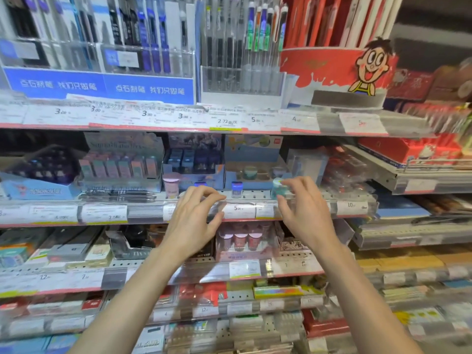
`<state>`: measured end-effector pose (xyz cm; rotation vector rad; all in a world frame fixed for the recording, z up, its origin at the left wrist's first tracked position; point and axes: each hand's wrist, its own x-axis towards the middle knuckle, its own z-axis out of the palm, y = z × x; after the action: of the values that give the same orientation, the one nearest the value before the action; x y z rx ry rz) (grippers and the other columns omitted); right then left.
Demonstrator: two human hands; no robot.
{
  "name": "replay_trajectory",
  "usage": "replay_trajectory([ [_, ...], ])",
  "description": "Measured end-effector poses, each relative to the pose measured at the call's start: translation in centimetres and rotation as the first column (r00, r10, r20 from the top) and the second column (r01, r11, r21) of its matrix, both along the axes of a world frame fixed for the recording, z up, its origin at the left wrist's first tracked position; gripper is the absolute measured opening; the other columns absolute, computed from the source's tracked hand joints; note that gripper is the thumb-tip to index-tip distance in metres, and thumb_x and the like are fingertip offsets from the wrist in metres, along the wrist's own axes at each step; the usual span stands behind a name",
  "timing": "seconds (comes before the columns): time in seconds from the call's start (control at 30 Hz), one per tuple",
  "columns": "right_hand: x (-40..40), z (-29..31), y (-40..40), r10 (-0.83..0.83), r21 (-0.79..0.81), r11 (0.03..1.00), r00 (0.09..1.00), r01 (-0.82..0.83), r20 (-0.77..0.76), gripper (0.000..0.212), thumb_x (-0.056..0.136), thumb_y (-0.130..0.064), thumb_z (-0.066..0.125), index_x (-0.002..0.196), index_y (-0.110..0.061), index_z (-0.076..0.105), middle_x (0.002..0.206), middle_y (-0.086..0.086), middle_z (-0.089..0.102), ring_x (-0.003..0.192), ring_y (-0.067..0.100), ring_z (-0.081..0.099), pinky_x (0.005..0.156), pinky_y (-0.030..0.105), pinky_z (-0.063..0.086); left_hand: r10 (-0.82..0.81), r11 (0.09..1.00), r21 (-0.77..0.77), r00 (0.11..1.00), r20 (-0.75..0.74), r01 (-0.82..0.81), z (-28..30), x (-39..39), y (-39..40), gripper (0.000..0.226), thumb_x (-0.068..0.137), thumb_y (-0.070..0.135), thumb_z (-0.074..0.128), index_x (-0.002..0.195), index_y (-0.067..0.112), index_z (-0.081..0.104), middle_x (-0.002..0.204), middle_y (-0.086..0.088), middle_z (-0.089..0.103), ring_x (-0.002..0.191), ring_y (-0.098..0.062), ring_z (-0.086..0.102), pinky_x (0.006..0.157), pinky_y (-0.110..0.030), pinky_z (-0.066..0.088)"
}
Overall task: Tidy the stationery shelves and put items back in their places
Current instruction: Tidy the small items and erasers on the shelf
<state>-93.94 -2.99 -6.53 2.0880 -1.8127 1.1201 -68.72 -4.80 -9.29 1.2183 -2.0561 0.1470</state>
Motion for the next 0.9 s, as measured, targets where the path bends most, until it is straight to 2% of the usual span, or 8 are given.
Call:
replay_trajectory([
  [0.07,-0.5,0.7,-0.9,0.003,-0.011,1.000,0.999,-0.003,-0.048,0.034,0.092,-0.025,0.061,0.124,-0.015,0.059,0.118,0.005,0.051,0.111,0.024,0.053,0.088,0.038,0.048,0.019,1.000,-0.020,1.000,0.017,-0.018,-0.2,-0.1,-0.4,0.033,0.087,0.027,0.069,0.119,0.019,0.065,0.114,0.006,0.055,0.108,-0.016,0.046,0.092,-0.035,0.044],
  [0.17,-0.8,1.3,-2.3,0.017,0.076,0.997,0.996,-0.010,-0.090,0.039,0.094,-0.029,0.059,0.131,-0.018,0.056,0.129,0.006,0.050,0.122,0.024,0.048,0.096,0.038,0.045,0.031,0.999,-0.041,0.999,0.027,-0.030,-0.3,-0.3,-0.9,0.036,0.084,0.027,0.072,0.119,0.018,0.066,0.113,0.005,0.056,0.106,-0.019,0.048,0.088,-0.034,0.043],
  [0.3,-1.0,1.4,-3.2,0.050,0.139,0.990,0.991,-0.032,-0.126,0.036,0.096,-0.026,0.058,0.131,-0.019,0.058,0.127,0.002,0.058,0.118,0.024,0.055,0.096,0.035,0.044,0.055,0.998,-0.022,0.997,0.051,-0.054,-0.4,-0.5,-1.3,0.041,0.082,0.032,0.074,0.121,0.021,0.065,0.110,0.007,0.057,0.105,-0.019,0.048,0.082,-0.026,0.031],
  [0.47,-1.2,1.3,-3.3,0.089,0.078,0.993,0.993,-0.084,-0.072,0.031,0.095,-0.025,0.061,0.126,-0.018,0.062,0.122,-0.002,0.062,0.112,0.019,0.058,0.092,0.032,0.045,0.051,0.999,-0.008,0.998,0.040,-0.051,-0.7,-0.4,-1.6,0.042,0.083,0.036,0.073,0.122,0.023,0.064,0.111,0.009,0.057,0.106,-0.017,0.046,0.086,-0.028,0.034],
  [0.57,-0.9,1.8,-4.0,0.085,-0.003,0.996,0.996,-0.085,-0.030,0.029,0.095,-0.024,0.062,0.123,-0.015,0.063,0.120,0.002,0.063,0.113,0.022,0.056,0.094,0.030,0.042,0.047,0.999,-0.003,0.999,0.017,-0.047,-0.8,-0.4,-1.7,0.041,0.082,0.036,0.073,0.121,0.024,0.065,0.111,0.010,0.057,0.107,-0.017,0.046,0.088,-0.030,0.037],
  [0.67,-0.3,2.8,-5.4,0.049,-0.034,0.998,0.997,-0.051,-0.060,0.031,0.093,-0.022,0.062,0.123,-0.016,0.065,0.125,0.006,0.064,0.120,0.029,0.052,0.102,0.037,0.037,0.043,0.999,-0.009,0.999,-0.006,-0.043,-0.8,-0.5,-1.7,0.040,0.081,0.034,0.075,0.118,0.023,0.066,0.109,0.010,0.058,0.105,-0.018,0.047,0.087,-0.031,0.038],
  [0.77,0.4,3.5,-6.8,0.027,0.017,1.000,0.997,-0.026,-0.076,0.034,0.090,-0.019,0.061,0.124,-0.020,0.066,0.130,0.005,0.063,0.128,0.033,0.046,0.110,0.044,0.032,0.029,0.999,-0.019,0.999,-0.034,-0.030,-0.8,-0.6,-1.7,0.038,0.081,0.033,0.076,0.116,0.023,0.067,0.106,0.009,0.059,0.103,-0.018,0.047,0.087,-0.030,0.036],
  [0.9,1.0,3.2,-7.6,0.045,0.058,0.997,0.997,-0.041,-0.065,0.032,0.090,-0.020,0.065,0.122,-0.020,0.067,0.126,0.004,0.066,0.128,0.029,0.045,0.108,0.044,0.036,0.028,1.000,-0.010,0.999,-0.044,-0.028,-0.9,-0.5,-1.6,0.038,0.082,0.034,0.075,0.118,0.024,0.067,0.107,0.011,0.058,0.104,-0.016,0.045,0.088,-0.027,0.032],
])
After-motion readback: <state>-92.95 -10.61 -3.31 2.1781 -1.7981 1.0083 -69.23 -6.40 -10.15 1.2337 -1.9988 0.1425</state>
